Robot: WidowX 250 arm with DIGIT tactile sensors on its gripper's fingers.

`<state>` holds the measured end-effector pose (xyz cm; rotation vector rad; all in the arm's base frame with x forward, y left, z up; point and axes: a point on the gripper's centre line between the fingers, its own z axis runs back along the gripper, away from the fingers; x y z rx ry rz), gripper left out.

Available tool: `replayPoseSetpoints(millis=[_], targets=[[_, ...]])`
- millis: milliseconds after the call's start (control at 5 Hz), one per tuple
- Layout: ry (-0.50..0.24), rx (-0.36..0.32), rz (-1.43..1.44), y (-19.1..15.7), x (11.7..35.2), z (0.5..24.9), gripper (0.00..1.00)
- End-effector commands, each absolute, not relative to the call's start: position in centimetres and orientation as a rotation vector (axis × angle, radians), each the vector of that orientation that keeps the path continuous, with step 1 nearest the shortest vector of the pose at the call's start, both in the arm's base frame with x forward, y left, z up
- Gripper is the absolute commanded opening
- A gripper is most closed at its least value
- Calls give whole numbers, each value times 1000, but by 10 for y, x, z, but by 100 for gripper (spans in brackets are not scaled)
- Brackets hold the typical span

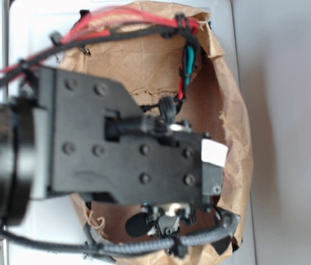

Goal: Grab the multicolored rope.

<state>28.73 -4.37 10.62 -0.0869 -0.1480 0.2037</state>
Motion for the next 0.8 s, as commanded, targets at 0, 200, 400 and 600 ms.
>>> replayPoseSetpoints(millis=[0, 200, 400, 600], targets=[[-202, -109, 181, -59, 303, 121, 100], [-197, -107, 179, -58, 311, 118, 100], [-196, -107, 173, -58, 317, 117, 100], [-199, -102, 175, -56, 322, 115, 100]])
